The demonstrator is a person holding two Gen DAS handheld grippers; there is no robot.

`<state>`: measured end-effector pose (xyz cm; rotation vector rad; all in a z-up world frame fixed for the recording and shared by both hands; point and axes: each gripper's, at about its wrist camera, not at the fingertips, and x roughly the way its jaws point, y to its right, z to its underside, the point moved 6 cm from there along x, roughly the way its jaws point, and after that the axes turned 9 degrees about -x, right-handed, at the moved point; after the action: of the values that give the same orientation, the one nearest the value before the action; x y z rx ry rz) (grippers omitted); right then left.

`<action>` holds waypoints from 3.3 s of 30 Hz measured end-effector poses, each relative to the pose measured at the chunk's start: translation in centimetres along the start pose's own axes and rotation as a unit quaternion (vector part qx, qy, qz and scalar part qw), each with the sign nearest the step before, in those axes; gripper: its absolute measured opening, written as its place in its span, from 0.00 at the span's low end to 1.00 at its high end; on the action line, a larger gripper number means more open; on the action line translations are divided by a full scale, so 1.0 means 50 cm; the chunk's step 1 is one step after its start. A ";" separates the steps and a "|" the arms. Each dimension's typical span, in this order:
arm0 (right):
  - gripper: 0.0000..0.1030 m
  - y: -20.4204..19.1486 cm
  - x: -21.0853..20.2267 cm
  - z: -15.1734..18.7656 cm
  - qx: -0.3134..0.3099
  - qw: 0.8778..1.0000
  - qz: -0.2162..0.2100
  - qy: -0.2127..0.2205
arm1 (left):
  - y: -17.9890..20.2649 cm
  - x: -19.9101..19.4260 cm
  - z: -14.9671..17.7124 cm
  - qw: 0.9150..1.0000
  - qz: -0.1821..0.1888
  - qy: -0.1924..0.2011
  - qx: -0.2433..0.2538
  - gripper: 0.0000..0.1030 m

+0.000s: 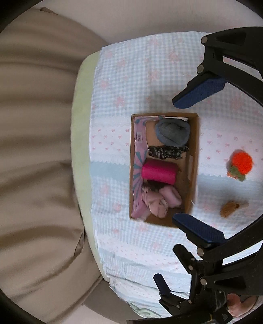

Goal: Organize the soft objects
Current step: 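Withdraw both tools from the box toward the slipper and pompom, then grasp the brown slipper with the left tool while the right tool grasps the orange pompom, then lift the slipper and pompom and carry them over the box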

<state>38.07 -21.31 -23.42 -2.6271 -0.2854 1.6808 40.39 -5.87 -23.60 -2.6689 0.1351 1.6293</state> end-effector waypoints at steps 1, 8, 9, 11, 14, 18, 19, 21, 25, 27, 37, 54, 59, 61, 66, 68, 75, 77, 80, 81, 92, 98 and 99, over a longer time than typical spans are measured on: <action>1.00 -0.013 -0.026 0.012 -0.004 1.000 0.000 0.005 | -0.003 -0.019 0.008 1.000 0.000 0.006 -0.003 1.00; 1.00 -0.072 -0.153 0.088 -0.029 0.999 0.012 0.039 | -0.036 -0.177 0.089 0.998 0.015 0.060 -0.021 1.00; 1.00 -0.078 -0.166 0.103 -0.030 0.999 0.016 0.041 | -0.043 -0.196 0.104 0.998 0.004 0.068 -0.020 1.00; 1.00 -0.085 -0.184 0.128 -0.026 0.998 0.014 0.048 | -0.053 -0.229 0.135 0.996 -0.011 0.082 -0.022 1.00; 1.00 -0.095 -0.202 0.174 -0.023 0.998 0.000 0.059 | -0.069 -0.259 0.182 0.995 -0.011 0.092 -0.039 1.00; 1.00 -0.107 -0.208 0.230 -0.029 0.997 -0.002 0.065 | -0.086 -0.258 0.252 0.995 -0.010 0.082 -0.062 1.00; 1.00 -0.109 -0.208 0.246 -0.029 0.997 -0.001 0.066 | -0.091 -0.255 0.275 0.995 -0.008 0.078 -0.068 1.00; 1.00 -0.111 -0.202 0.274 -0.026 0.997 -0.002 0.068 | -0.094 -0.248 0.304 0.994 0.006 0.075 -0.075 1.00; 1.00 -0.111 -0.169 0.339 -0.013 0.998 -0.002 0.069 | -0.094 -0.218 0.366 0.994 0.010 0.079 -0.075 1.00; 1.00 -0.111 -0.143 0.366 -0.008 0.998 -0.001 0.065 | -0.086 -0.191 0.400 0.995 0.008 0.078 -0.063 1.00; 1.00 -0.113 0.034 0.495 0.022 0.998 0.001 0.058 | -0.036 0.012 0.518 0.997 0.018 0.066 -0.027 1.00; 0.99 -0.091 0.317 0.540 0.052 0.998 0.002 0.047 | -0.065 0.325 0.585 0.998 0.005 0.024 -0.059 0.82; 0.85 -0.101 0.355 0.534 0.033 0.998 0.007 0.051 | -0.071 0.356 0.579 0.997 0.007 0.023 -0.073 0.65; 0.71 -0.108 0.366 0.539 0.025 0.998 0.009 0.049 | -0.071 0.362 0.575 0.997 0.001 0.025 -0.070 0.56; 0.47 -0.118 0.378 0.554 0.015 0.998 0.032 0.048 | -0.071 0.360 0.569 0.997 -0.002 0.033 -0.069 0.47; 0.43 -0.115 0.377 0.555 0.020 0.998 0.031 0.049 | -0.072 0.359 0.568 0.997 -0.001 0.033 -0.073 0.45; 0.39 -0.103 0.364 0.551 0.021 0.998 0.027 0.054 | -0.067 0.345 0.561 0.996 0.003 0.038 -0.079 0.45; 0.39 -0.101 0.355 0.548 0.023 0.998 0.027 0.057 | -0.067 0.338 0.558 0.996 0.004 0.041 -0.077 0.45; 0.39 -0.097 0.338 0.541 0.026 0.997 0.027 0.061 | -0.063 0.321 0.548 0.996 0.006 0.046 -0.079 0.44; 0.39 -0.095 0.332 0.539 0.026 0.997 0.027 0.062 | -0.062 0.313 0.544 0.996 0.006 0.047 -0.080 0.44; 0.39 -0.074 0.164 0.470 0.036 0.993 0.044 0.100 | -0.041 0.156 0.478 0.993 0.019 0.071 -0.097 0.44; 0.39 -0.070 0.020 0.412 0.053 0.990 0.049 0.122 | -0.025 0.030 0.414 0.992 0.029 0.077 -0.095 0.44; 0.39 -0.071 -0.005 0.400 0.055 0.990 0.049 0.124 | -0.024 0.016 0.408 0.992 0.032 0.073 -0.098 0.44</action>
<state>19.40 -19.65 -31.30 -2.7681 -0.0583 1.3269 22.75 -3.58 -33.70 -2.9610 0.0661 1.5365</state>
